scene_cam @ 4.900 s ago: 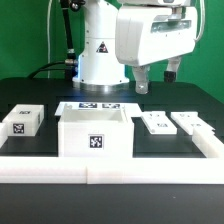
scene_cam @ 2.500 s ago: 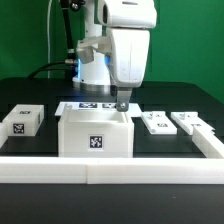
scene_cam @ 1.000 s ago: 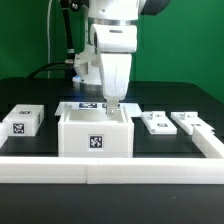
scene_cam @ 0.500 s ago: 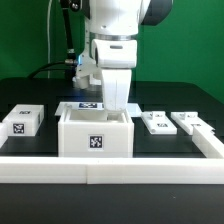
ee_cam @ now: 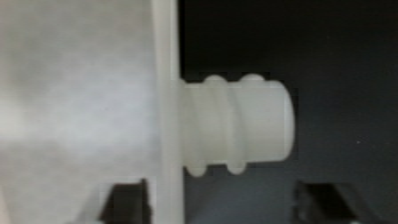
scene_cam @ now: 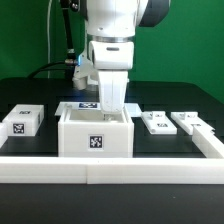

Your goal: Assemble cabinet

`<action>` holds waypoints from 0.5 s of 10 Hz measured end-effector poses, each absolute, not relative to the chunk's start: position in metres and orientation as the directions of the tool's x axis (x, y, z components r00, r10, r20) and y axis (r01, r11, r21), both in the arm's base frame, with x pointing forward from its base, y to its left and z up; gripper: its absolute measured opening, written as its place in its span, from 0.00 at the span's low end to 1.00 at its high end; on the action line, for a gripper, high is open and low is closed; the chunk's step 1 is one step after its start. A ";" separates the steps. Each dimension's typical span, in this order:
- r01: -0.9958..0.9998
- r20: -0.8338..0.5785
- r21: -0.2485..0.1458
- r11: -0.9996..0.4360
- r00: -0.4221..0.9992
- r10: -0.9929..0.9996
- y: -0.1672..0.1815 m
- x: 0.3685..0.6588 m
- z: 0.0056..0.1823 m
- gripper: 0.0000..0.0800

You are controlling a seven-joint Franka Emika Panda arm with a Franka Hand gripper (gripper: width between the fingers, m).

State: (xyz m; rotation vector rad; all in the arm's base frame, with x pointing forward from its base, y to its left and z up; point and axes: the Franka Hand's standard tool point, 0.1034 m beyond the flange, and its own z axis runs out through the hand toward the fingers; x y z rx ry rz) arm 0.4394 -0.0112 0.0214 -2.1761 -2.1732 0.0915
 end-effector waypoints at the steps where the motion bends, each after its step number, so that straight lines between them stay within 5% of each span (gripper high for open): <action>1: 0.996 0.004 -0.088 -0.001 0.002 1.000 -0.011 0.439 0.021 0.43; 2: 0.996 0.004 -0.088 -0.001 0.002 1.000 -0.011 0.439 0.021 0.18; 3: 0.996 0.004 -0.086 -0.001 0.001 1.000 -0.011 0.440 0.022 0.06; 5: 0.997 0.004 -0.080 -0.002 0.002 1.000 -0.011 0.441 0.022 0.05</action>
Offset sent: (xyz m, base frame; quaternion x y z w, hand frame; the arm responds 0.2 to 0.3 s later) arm 0.0000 0.0000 0.0000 0.0000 0.0000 0.0000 1.0000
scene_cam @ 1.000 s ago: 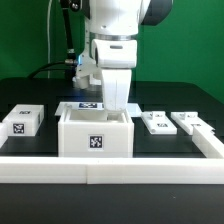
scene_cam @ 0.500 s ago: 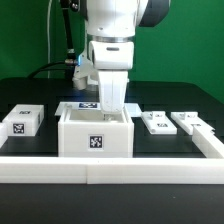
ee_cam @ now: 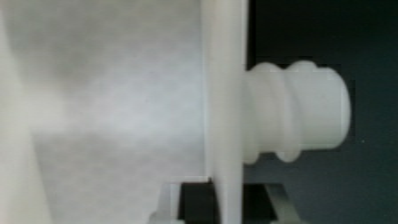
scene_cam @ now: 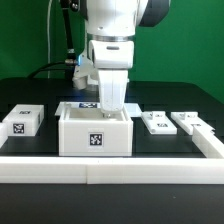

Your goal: Assemble cabinet

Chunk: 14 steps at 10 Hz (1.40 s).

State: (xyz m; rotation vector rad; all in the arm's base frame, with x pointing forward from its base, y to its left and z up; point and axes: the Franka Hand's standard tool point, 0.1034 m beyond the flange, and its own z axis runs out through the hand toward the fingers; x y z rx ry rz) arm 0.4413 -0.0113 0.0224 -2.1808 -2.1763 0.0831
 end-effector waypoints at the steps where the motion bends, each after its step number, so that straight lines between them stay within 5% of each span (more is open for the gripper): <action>1: 0.997 0.004 -0.080 -0.002 0.002 1.000 -0.011 0.441 0.022 0.05; 6: 0.998 0.010 -0.059 0.025 -0.024 1.000 -0.004 0.457 0.025 0.05; 11: 0.999 0.045 -0.035 -0.021 0.022 0.999 0.059 0.487 0.022 0.05; 14: 0.999 0.045 -0.035 -0.024 0.025 0.999 0.060 0.487 0.022 0.05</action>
Offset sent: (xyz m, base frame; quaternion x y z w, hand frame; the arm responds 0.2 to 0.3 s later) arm 0.0000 0.0000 0.0000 0.0000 0.0000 0.0000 1.0000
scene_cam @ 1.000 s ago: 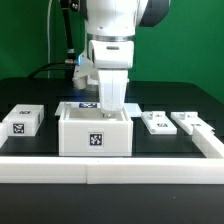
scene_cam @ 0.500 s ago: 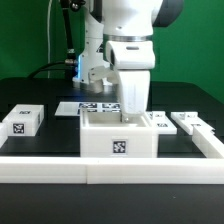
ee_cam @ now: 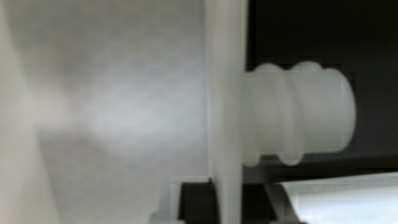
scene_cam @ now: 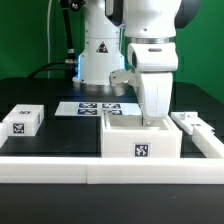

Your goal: Assemble cabinet

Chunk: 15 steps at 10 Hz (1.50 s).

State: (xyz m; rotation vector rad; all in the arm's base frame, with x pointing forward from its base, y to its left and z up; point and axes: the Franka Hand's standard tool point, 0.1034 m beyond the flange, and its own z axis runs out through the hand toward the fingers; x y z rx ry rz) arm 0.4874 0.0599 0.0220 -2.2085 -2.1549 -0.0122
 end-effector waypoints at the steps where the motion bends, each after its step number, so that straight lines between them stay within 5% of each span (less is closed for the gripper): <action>1: 0.999 0.045 -0.034 -0.024 0.025 0.999 0.060 0.487 0.022 0.05; 8: 0.999 0.064 -0.017 -0.027 0.028 0.998 0.115 0.495 0.022 0.05; 15: 0.996 0.053 -0.040 -0.074 0.076 0.996 0.117 0.516 0.022 0.05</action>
Offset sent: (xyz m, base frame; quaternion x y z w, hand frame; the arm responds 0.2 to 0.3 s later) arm 0.0140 0.0343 -0.0046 -0.0055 0.0069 -0.0342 0.9994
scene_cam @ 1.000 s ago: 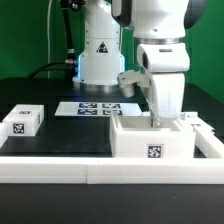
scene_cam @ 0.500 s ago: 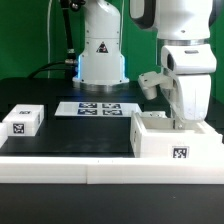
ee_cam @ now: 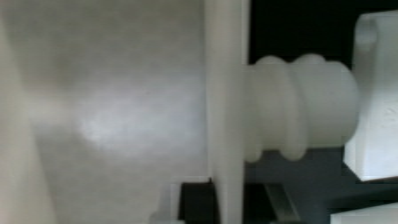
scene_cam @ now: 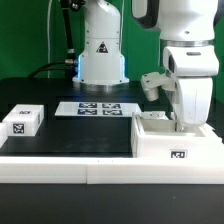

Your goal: Assemble cabinet

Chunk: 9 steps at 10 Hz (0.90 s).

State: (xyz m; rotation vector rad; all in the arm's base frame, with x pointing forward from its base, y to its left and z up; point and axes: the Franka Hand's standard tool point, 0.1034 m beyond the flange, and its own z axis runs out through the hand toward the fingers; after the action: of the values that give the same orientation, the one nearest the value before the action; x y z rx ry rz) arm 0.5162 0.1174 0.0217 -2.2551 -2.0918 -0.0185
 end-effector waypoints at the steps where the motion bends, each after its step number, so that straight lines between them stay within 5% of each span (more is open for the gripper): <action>1: 0.996 0.053 -0.041 -0.075 0.077 0.996 0.117 0.516 0.021 0.05; 3: 0.996 0.053 -0.041 -0.076 0.078 0.996 0.117 0.516 0.021 0.45; 4: 0.996 0.053 -0.041 -0.076 0.078 0.995 0.117 0.516 0.021 0.45; 6: 0.996 0.053 -0.041 -0.077 0.079 0.995 0.116 0.516 0.021 0.87; 9: 0.996 0.053 -0.041 -0.077 0.079 0.995 0.116 0.516 0.021 0.99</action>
Offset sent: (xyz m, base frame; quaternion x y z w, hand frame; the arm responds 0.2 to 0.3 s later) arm 0.0000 0.0000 0.0000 0.0000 0.0000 0.0000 1.0000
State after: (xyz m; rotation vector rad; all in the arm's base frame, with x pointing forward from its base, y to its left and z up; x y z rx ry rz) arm 0.5161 0.1163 0.0212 -2.2577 -2.0880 -0.0173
